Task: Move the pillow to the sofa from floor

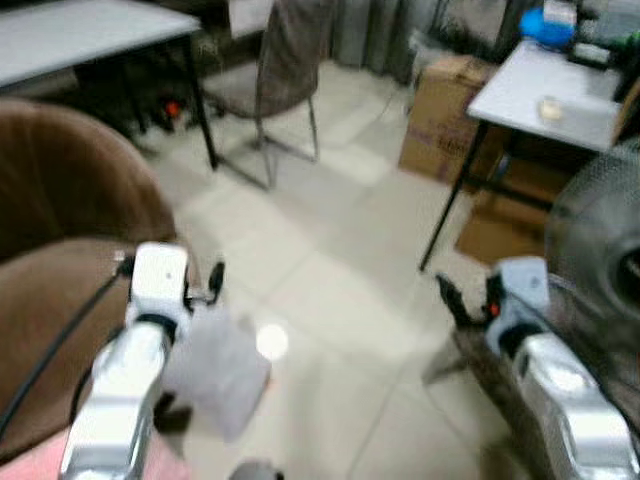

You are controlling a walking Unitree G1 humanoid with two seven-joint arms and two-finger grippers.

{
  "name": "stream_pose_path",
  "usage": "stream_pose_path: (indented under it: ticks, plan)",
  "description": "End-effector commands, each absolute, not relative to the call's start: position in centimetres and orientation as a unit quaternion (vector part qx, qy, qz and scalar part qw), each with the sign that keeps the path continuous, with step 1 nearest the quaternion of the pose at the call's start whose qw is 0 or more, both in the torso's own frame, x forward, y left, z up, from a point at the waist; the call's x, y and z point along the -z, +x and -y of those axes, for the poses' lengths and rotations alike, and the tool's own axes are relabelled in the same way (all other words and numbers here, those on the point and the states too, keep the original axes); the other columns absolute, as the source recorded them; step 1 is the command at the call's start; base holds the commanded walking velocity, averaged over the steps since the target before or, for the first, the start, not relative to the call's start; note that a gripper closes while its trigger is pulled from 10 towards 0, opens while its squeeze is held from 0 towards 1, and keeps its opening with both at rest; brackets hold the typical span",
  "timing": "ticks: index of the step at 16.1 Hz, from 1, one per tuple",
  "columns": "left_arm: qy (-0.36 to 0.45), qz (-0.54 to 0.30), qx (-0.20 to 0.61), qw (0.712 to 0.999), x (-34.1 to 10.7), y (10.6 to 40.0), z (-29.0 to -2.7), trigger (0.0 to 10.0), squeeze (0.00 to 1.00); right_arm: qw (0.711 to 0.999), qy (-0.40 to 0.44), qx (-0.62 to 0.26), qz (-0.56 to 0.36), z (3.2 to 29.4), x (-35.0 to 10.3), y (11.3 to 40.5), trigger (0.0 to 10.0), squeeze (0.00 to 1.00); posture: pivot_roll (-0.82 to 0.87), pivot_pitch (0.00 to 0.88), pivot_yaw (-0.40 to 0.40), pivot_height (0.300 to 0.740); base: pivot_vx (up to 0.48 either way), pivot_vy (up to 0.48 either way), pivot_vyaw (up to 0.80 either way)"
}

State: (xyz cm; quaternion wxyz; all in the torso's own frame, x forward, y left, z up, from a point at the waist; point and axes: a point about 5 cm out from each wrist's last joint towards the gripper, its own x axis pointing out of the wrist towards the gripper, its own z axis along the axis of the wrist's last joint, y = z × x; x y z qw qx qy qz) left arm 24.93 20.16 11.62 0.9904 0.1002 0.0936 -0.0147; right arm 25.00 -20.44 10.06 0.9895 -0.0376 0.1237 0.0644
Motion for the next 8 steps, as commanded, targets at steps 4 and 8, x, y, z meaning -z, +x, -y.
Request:
stream_pose_path:
  ticks: [4,8]
  plan:
    - [0.096,-0.085,0.032,0.991,-12.2,25.7,-20.4,10.0,0.00,0.993,0.017,-0.004,-0.121,19.4,-10.7,23.0,10.0,0.00,0.04,0.000,-0.011,0.740,0.000,0.000,0.00]
    - [0.087,-0.080,0.034,0.992,-12.3,26.3,-20.7,10.0,0.00,0.993,0.011,0.049,-0.110,19.0,-11.3,22.3,10.0,0.00,-0.13,0.000,0.007,0.740,0.000,0.000,0.00]
